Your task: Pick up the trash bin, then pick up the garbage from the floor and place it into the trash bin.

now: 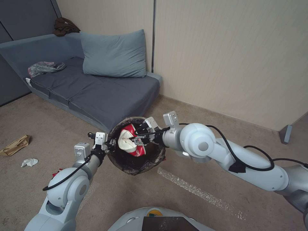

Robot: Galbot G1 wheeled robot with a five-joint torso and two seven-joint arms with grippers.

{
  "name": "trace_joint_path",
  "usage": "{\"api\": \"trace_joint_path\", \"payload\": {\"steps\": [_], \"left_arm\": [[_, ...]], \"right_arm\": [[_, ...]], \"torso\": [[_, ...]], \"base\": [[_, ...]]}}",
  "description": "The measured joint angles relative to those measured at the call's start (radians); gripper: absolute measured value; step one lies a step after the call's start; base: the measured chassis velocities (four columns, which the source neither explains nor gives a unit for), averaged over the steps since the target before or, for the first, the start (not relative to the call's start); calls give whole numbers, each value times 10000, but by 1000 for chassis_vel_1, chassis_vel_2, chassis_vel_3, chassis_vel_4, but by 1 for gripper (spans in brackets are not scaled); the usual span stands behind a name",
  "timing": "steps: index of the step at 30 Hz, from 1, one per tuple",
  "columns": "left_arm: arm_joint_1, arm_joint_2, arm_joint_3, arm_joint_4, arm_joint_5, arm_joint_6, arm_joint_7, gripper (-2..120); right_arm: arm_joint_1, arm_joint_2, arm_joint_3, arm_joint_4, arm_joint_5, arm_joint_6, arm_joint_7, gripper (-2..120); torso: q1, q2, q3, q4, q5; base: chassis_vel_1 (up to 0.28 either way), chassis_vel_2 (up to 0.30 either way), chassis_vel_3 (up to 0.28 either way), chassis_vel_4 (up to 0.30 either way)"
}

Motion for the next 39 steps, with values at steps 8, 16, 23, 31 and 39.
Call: {"api": "trace_joint_path", "payload": {"steps": [8, 16, 23, 31, 39], "left_arm": [[27, -7, -23, -46, -153, 0, -151, 0], [5, 32, -106, -49, -32, 0, -107, 0], [142, -74, -142, -56, -278, 0, -430, 0], [146, -230, -122, -131, -739, 0, -954, 0], [225, -196, -263, -163, -779, 0, -747, 0]], "right_arm": [[-682, -383, 1642, 521, 17, 271, -178, 95], [-2384, -1587, 5103, 1214, -2458, 1325, -1395, 100], [-5767, -826, 8800, 844, -6960, 2231, -2211, 100], [-9842, 3928, 10606, -3029, -14846, 6068, -5007, 100], [-10784, 5087, 10671, -3397, -15662, 6668, -5281, 100]], "torso": [[0, 0, 0, 1, 1], [0, 0, 0, -2, 0], [0, 1, -1, 1, -2], [0, 0, 0, -2, 12], [-1, 1, -1, -1, -1]], "base": [[0, 0, 0, 0], [0, 0, 0, 0], [0, 0, 0, 0], [0, 0, 0, 0], [0, 0, 0, 0]]}}
